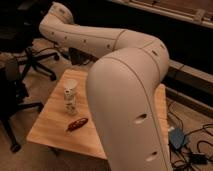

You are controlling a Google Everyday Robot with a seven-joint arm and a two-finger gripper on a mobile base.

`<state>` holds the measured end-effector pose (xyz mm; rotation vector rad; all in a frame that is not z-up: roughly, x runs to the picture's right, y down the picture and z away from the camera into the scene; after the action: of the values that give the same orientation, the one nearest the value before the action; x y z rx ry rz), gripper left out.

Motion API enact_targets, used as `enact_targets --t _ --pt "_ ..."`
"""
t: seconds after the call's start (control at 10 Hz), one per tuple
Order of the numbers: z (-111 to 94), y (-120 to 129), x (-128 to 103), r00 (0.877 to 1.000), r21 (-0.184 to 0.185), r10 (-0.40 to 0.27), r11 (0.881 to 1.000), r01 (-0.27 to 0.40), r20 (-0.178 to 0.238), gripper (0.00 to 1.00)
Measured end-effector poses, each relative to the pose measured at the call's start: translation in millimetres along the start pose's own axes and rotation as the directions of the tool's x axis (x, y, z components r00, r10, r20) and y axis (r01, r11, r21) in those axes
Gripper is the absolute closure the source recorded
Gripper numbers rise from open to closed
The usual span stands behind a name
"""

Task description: Place the eraser in the ceramic cup

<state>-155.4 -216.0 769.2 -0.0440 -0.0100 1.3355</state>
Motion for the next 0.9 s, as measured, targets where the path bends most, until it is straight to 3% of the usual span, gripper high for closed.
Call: enact_targets --t 0.2,0.4,0.9 --pt "4 -25 41 0.999 -0.051 0.024 0.998 -0.026 -0.036 1.00" --pt "-3 -50 73 0.997 -0.078 0.054 0.995 -0.058 -0.051 1.00" --pt "-29 -68 107 0.997 -0.101 0.061 0.993 -0.065 -0.044 1.00"
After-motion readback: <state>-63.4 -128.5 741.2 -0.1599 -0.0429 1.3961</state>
